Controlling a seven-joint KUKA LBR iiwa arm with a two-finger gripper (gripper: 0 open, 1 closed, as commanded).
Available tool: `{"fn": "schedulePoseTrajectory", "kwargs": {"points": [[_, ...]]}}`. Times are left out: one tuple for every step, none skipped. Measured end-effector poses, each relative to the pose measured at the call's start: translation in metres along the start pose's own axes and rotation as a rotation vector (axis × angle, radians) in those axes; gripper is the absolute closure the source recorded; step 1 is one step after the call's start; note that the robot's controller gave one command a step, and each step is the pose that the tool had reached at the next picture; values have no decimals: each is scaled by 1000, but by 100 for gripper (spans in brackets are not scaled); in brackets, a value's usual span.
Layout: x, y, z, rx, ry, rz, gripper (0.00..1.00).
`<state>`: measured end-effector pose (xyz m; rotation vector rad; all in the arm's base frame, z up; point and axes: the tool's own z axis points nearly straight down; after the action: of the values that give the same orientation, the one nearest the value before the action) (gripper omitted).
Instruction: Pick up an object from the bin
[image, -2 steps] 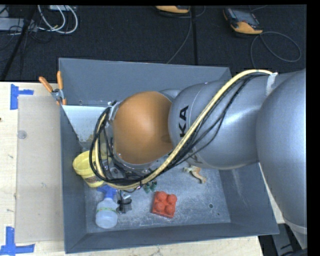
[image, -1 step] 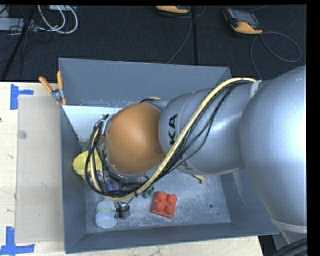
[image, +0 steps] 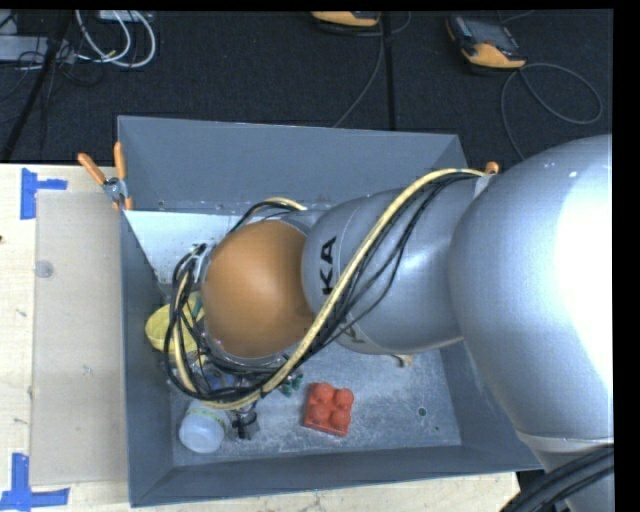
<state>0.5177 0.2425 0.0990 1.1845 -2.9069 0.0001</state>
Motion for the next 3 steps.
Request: {"fn": "schedulePoseTrajectory", "kwargs": {"points": [[2,3,30,-3,2,-346,100],[2,3,30,-3,2,-346,100],[2,4,27,-5,4,-345,100]]}}
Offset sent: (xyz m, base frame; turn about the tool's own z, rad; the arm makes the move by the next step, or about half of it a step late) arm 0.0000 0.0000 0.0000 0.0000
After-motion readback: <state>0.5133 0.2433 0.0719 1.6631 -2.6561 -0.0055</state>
